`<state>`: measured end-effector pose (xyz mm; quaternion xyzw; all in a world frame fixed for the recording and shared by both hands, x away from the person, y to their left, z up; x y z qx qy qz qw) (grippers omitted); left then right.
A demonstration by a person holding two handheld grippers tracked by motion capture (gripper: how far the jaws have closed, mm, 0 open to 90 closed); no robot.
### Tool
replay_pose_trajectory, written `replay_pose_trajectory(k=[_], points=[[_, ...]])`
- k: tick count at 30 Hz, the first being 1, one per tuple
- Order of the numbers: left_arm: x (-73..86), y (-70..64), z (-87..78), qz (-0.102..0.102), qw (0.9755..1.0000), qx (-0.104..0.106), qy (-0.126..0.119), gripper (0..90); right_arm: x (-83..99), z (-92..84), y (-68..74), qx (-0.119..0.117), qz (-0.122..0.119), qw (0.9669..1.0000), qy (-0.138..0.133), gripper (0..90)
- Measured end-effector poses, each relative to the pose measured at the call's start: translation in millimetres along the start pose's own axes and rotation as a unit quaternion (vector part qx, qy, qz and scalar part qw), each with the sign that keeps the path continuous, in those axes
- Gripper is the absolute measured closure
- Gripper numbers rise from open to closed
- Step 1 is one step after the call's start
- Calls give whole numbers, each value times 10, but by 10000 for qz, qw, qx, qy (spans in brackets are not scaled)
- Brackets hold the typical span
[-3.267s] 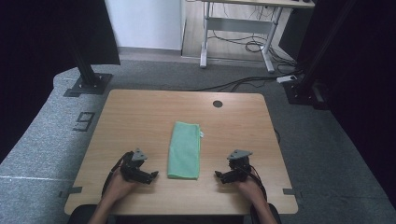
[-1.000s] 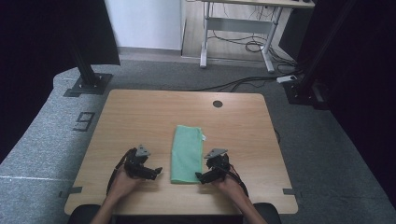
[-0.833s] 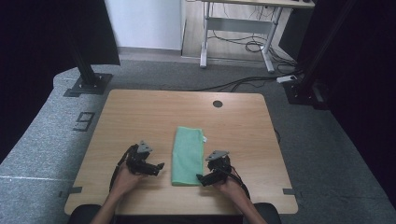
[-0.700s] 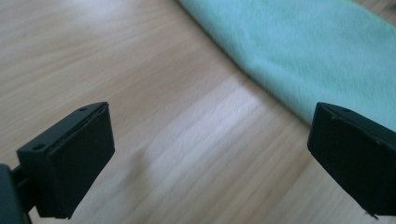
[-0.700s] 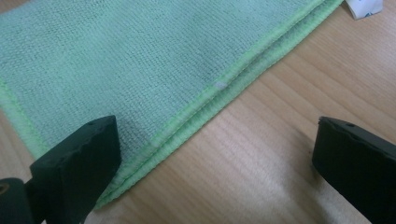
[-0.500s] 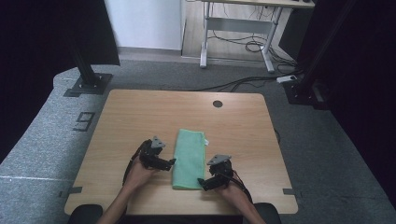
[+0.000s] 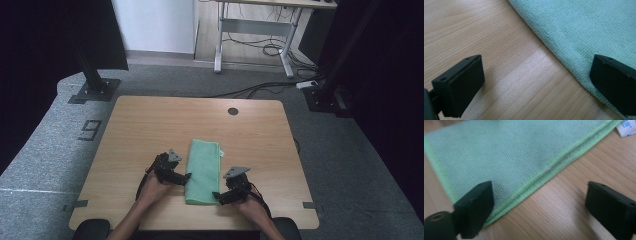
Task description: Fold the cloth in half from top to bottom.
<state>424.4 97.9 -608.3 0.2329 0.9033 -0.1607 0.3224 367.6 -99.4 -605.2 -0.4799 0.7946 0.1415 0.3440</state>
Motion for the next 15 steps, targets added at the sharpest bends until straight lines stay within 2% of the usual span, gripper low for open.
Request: replay_pose_trajectory(k=[4, 5, 7, 8, 9, 15], points=[[6, 8, 2, -87, 9999, 35, 54, 0, -23, -9, -64, -6, 102, 9999, -74, 114], [7, 9, 3, -111, 9999, 41, 60, 0, -45, -11, -145, 15, 211, 9997, -121, 114], [8, 7, 1, -118, 9999, 37, 52, 1, -51, -12, -177, 33, 252, 9996, -117, 114], [12, 3, -3, -131, 9999, 26, 40, 6, -76, -14, -269, 95, 351, 9992, -133, 114], [12, 3, -3, -131, 9999, 26, 40, 9, -76, -14, -269, 95, 351, 9992, -133, 114], [24, -8, -17, -149, 9999, -3, 18, 25, -209, 1, -515, 253, 439, 9985, -211, 136]])
Point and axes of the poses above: each handheld gripper's, and its own axes: z roughly forward along the jaws, x roughly out of its underside, y roughly to its left, the point moved 8 cm from there along z, roughly forward along the jaws, and after that the axes turned 13 degrees about -z, right-handed, at the moved point
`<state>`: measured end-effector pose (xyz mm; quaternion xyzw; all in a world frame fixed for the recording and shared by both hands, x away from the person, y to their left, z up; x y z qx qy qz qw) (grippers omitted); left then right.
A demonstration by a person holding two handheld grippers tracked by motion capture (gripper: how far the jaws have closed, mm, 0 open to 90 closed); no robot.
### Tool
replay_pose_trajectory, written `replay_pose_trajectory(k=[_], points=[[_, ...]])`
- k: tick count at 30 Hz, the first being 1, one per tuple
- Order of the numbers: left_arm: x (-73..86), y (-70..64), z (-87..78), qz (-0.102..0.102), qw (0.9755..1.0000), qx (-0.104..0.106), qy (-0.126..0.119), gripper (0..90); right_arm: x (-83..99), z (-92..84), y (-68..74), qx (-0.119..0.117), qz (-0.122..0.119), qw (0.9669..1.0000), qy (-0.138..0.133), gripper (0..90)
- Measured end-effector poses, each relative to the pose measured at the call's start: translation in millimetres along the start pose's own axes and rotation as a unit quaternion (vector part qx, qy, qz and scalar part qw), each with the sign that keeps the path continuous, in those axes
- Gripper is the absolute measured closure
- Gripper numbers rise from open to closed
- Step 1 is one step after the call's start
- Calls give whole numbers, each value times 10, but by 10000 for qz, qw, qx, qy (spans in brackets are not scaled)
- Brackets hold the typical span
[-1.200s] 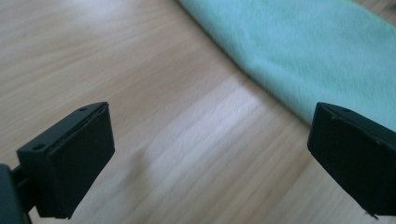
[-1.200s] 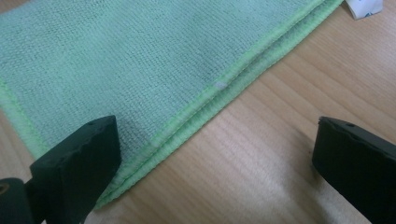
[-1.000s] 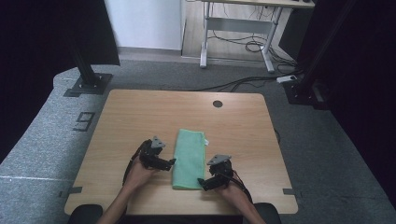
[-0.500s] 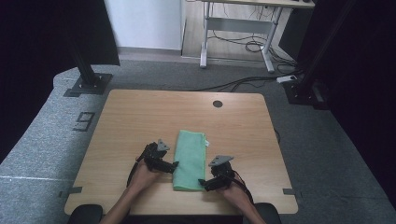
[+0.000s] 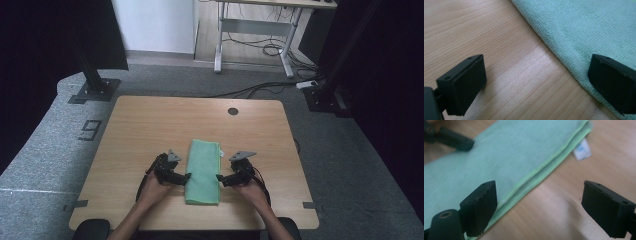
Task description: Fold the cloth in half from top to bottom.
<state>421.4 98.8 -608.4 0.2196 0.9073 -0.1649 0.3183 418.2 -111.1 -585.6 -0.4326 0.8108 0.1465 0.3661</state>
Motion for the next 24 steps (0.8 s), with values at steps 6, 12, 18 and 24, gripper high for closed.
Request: replay_pose_trajectory(k=[6, 12, 18, 24], points=[[8, -12, -11, -31, 10000, -14, -31, 44, -150, 78, -149, 62, 79, 9999, -17, 193], [8, -14, -10, -42, 10000, -14, -36, 44, -283, 152, -293, 64, 120, 9999, -34, 288], [7, -14, -8, -67, 10000, -2, -38, 42, -395, 249, -438, -17, 219, 9998, -40, 389], [9, -12, -9, -58, 10000, -5, -25, 42, -489, 357, -569, -67, 297, 9995, -21, 498]])
Point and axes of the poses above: each handheld gripper's, and its own axes: z roughly forward along the jaws, x roughly out of its underside, y roughly to its left, the point moved 8 cm from there along z, roughly forward along the jaws, and after that the axes turned 13 degrees about -z, right-handed, at the moved point
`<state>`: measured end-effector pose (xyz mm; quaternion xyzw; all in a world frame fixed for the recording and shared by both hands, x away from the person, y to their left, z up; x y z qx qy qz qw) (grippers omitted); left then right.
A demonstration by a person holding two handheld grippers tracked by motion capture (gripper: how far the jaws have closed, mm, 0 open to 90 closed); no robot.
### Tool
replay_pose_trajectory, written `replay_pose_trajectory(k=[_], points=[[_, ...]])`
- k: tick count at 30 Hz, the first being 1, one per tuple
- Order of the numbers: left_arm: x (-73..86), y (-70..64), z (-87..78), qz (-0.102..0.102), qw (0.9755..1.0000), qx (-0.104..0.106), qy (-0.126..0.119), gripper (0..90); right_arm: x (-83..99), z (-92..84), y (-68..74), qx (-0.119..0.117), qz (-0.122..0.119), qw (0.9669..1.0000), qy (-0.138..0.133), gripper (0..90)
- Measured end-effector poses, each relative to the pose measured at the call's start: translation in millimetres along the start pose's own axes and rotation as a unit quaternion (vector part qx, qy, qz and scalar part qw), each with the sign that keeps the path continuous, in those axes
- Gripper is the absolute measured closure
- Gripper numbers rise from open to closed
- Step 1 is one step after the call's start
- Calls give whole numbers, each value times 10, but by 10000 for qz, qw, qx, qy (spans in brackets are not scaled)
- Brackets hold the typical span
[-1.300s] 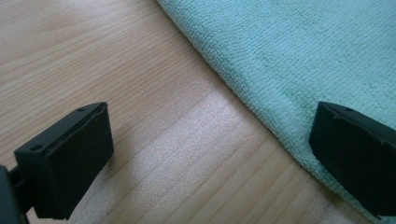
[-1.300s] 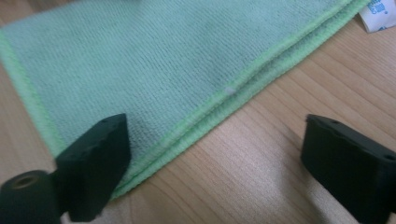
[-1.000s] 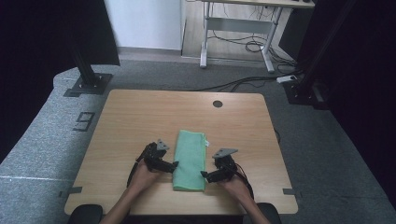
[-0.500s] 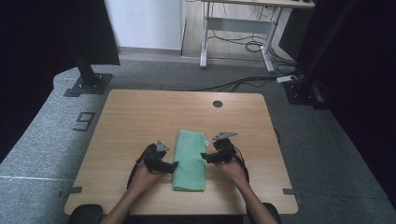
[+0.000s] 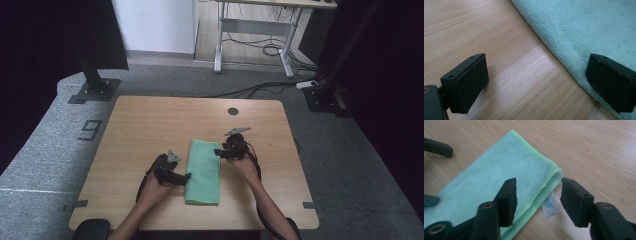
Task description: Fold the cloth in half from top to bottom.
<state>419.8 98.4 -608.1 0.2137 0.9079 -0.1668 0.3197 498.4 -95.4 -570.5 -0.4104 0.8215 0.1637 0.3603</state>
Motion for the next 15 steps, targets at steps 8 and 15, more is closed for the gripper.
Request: replay_pose_trajectory(k=[8, 15], points=[[-1, 0, 1, -3, 10000, 0, -6, 42, -77, 168, -123, 124, -50, 9998, 165, 588], [0, -1, 1, -7, 10000, 1, -2, 42, -57, 305, -190, 151, -26, 9993, 330, 597]])
Point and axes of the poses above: each handheld gripper's, and its own axes: z roughly forward along the jaws, x roughly out of its underside, y roughly to its left, the point moved 8 cm from there along z, roughly forward along the jaws, and after that the axes turned 13 degrees about -z, right-handed, at the moved point
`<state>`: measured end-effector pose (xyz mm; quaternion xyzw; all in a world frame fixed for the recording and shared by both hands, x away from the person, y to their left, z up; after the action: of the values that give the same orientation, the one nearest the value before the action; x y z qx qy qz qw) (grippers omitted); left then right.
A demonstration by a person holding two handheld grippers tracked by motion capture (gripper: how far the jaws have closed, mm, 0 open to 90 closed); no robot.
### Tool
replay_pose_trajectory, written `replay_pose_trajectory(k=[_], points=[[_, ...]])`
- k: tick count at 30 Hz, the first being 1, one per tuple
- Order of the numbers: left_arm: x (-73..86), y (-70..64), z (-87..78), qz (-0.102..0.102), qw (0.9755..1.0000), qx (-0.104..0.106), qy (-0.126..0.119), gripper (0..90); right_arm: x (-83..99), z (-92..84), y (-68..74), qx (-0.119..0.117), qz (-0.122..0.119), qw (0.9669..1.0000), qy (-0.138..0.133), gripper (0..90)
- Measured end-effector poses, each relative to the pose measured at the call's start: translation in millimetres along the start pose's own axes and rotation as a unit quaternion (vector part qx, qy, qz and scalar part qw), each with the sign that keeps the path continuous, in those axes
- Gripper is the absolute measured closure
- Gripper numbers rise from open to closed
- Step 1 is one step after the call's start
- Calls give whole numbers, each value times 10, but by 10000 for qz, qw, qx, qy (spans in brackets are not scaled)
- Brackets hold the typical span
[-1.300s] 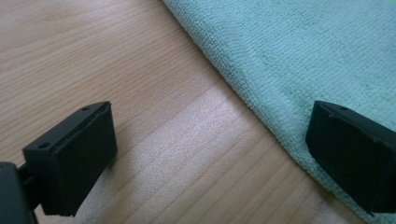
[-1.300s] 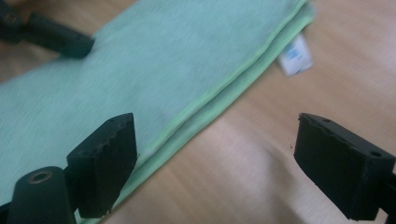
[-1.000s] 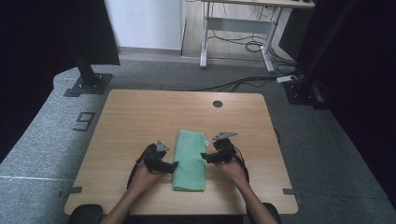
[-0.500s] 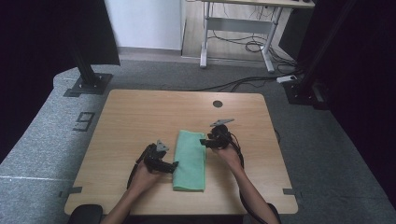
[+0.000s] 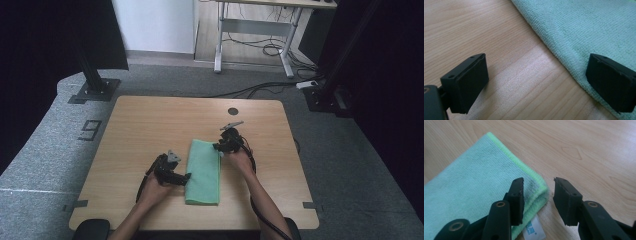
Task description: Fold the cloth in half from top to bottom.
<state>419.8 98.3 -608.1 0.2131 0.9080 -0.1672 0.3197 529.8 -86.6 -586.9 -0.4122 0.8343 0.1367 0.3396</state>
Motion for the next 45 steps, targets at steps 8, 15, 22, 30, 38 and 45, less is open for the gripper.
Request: replay_pose_trajectory(k=[8, 15, 22, 30, 38, 45], points=[[-1, 0, 2, 0, 10000, 1, 0, 42, 55, 81, 20, -23, -190, 9998, 83, 628], [-19, 8, 1, 6, 10000, 52, 26, 44, 35, 85, 101, -152, -255, 9995, 125, 812], [-120, 43, -24, -68, 9998, -39, -180, 57, 29, 85, 107, -162, -280, 9994, 155, 820], [-80, 67, 45, -94, 9999, -32, -35, 57, 17, 68, 131, -49, -412, 9989, 231, 824], [-75, 66, 45, -114, 9999, -72, -47, 55, -91, -100, 178, -61, -543, 9985, 32, 830], [-73, 64, 44, -142, 9998, -92, -47, 55, -199, -346, 318, -158, -723, 9968, -303, 829]])
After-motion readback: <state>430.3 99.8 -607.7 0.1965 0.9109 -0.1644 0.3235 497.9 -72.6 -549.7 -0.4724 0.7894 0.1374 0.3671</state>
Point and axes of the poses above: each handheld gripper's, and its own axes: z roughly forward along the jaws, x roughly out of its underside, y roughly to its left, the point moved 8 cm from there along z, roughly forward along the jaws, and after that the axes turned 13 degrees about -z, right-handed, at the moved point
